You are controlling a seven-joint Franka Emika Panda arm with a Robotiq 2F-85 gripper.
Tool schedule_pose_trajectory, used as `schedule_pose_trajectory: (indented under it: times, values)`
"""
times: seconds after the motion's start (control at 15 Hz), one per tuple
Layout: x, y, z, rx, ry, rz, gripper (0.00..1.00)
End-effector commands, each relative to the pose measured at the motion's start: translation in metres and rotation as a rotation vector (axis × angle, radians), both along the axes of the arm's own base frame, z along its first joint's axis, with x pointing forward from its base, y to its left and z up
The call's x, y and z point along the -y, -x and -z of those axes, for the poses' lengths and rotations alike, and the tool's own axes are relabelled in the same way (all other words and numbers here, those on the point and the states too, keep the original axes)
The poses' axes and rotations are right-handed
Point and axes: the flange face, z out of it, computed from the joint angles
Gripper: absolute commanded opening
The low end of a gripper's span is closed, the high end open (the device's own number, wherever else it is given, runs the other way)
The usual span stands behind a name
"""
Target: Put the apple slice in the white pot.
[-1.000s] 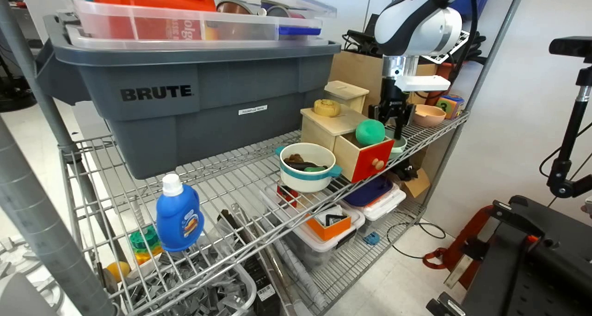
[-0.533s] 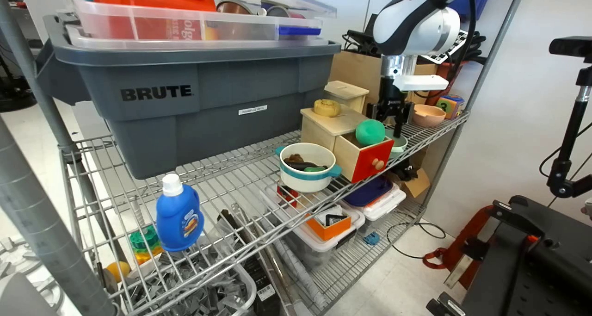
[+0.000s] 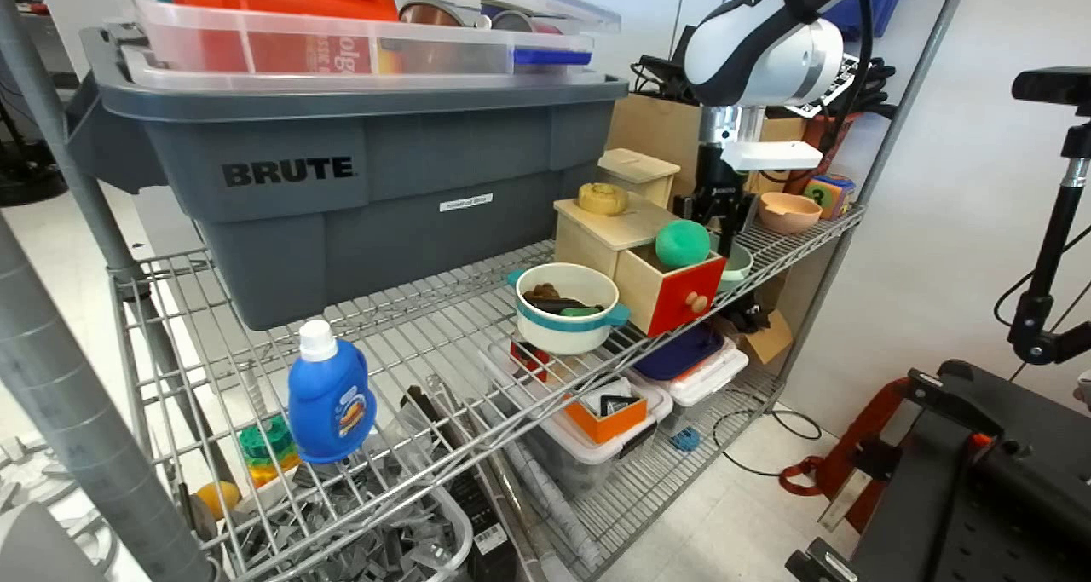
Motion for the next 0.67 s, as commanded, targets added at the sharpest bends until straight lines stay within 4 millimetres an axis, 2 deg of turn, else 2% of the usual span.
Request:
schedule_pose_trajectory:
  times: [0.0, 0.27, 0.53, 0.6]
  values:
    - [0.0015, -0.0055, 0.0057, -0.015, 0.016, 0.002, 0.32]
    - [0.0018, -0.0082, 0.0028, -0.006, 0.021, 0.003, 0.02]
    - [0.0027, -0.0093, 0.0005, -0.003, 0.029, -0.002, 0.00]
    - [0.0030, -0.0091, 0.0012, -0.005, 0.030, -0.004, 0.06]
